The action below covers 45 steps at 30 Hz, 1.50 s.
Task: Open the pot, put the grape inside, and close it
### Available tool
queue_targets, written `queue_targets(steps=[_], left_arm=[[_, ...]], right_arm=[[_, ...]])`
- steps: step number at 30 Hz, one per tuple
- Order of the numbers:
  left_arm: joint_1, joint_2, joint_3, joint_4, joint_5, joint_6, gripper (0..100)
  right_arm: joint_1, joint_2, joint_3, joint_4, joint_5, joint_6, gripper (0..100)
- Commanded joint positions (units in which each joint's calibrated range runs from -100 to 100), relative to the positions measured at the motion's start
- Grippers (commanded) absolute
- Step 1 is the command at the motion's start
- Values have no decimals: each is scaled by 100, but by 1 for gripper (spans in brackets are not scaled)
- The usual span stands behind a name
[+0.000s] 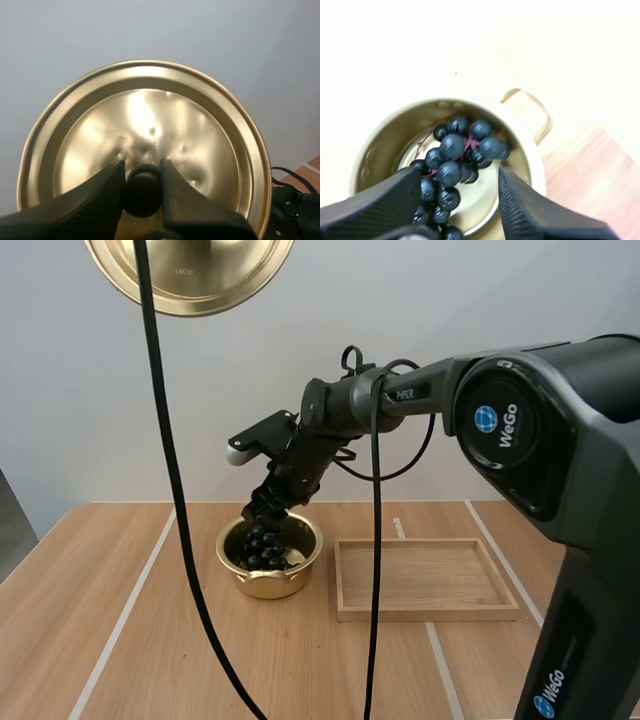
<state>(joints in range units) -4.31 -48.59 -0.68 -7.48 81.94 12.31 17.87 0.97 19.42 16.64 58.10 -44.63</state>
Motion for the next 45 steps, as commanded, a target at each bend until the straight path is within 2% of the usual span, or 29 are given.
queue_targets(steps=[1,3,4,6,9,10,45], left_arm=[[9,-23,-65,-3,-118,-30,0],[9,-23,-65,-3,-118,-30,0],[9,-23,-65,-3,-118,-30,0],[9,-23,-65,-3,-118,-30,0],[9,-23,-65,-3,-118,-30,0],[9,-23,-65,-3,-118,-30,0],[9,-23,-65,-3,27,-30,0]], right_arm=[[-5,-343,20,-91,-315,-13,77],[-5,-357,20,-66,-363,-13,70],[-5,-342,20,-35,-383,-13,63],[-5,-277,20,70,-367,-13,44],[-5,-207,20,181,-332,-13,4],[-5,-194,20,180,-332,-13,0],[-5,616,530,450,-510,-126,0]])
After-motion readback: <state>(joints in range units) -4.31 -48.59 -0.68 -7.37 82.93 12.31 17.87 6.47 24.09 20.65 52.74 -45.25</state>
